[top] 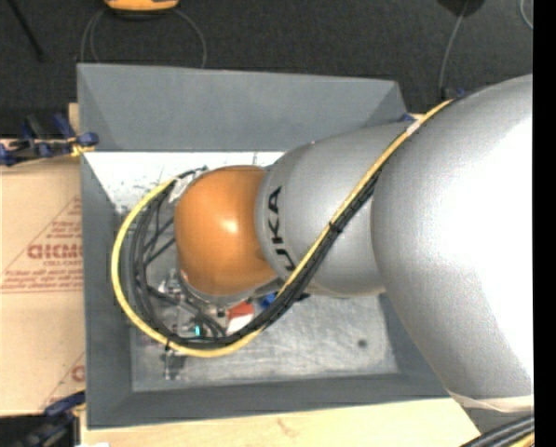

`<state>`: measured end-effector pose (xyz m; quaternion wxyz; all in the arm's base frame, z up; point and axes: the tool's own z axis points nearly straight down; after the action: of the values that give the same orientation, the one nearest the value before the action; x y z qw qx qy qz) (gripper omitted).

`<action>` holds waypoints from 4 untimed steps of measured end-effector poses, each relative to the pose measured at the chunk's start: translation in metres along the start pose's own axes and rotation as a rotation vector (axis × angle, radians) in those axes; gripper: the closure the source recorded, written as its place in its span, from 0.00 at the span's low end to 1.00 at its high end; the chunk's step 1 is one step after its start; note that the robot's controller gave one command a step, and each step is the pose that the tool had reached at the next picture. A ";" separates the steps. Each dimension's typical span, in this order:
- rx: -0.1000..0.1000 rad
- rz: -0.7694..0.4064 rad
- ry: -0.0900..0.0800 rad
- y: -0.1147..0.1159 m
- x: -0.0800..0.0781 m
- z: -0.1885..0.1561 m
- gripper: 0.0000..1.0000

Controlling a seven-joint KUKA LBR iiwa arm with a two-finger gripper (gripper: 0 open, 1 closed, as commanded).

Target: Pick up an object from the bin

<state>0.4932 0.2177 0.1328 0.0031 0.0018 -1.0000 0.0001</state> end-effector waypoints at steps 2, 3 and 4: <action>-0.004 0.301 -0.010 0.015 0.013 0.032 0.00; -0.005 0.581 -0.010 0.021 0.015 0.033 0.00; -0.003 0.668 -0.006 0.014 0.002 0.060 0.00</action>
Offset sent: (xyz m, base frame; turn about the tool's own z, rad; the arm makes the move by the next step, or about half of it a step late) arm -0.0114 0.0071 -0.0628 0.1039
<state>0.4906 0.2316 0.0725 0.0000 -0.3261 -0.9453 -0.0002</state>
